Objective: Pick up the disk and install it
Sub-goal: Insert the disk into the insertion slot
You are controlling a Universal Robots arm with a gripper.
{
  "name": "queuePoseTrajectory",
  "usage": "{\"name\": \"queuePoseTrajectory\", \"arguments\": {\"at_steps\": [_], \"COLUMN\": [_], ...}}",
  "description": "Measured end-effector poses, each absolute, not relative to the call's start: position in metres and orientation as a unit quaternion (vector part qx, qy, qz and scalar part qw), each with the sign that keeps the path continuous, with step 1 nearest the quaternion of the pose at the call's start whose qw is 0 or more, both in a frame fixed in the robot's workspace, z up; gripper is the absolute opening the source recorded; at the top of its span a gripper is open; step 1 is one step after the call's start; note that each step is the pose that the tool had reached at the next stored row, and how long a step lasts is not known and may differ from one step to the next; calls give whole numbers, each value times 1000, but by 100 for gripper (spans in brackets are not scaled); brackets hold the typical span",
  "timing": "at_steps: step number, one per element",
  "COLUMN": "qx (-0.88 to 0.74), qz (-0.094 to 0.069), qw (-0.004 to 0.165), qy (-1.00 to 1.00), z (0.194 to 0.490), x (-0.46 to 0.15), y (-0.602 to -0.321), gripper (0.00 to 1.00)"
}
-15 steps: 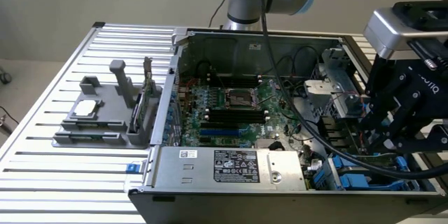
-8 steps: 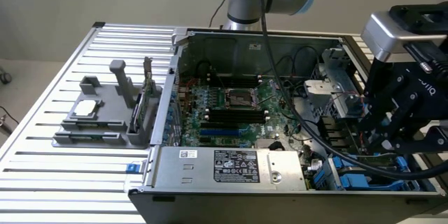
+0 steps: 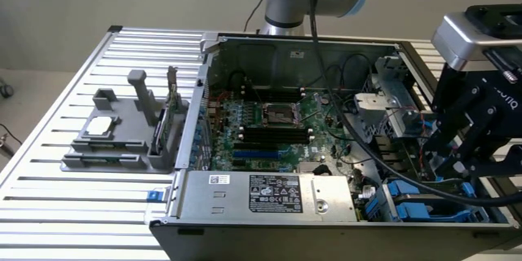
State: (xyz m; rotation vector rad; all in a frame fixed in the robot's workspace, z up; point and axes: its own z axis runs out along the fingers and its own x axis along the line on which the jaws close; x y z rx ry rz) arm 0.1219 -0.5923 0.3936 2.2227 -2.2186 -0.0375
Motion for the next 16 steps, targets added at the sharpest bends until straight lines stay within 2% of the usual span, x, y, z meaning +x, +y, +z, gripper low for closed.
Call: {"name": "queuePoseTrajectory", "arguments": {"at_steps": [6, 7, 15, 16], "qx": [708, 708, 708, 708], "qz": [-11, -10, -8, -8], "qw": [-1, -1, -3, -3], "qy": [-706, -706, -706, -706], "z": [394, 394, 394, 394], "x": [133, 135, 146, 147], "y": [-591, -591, -587, -587], "gripper": [39, 32, 29, 22]}}
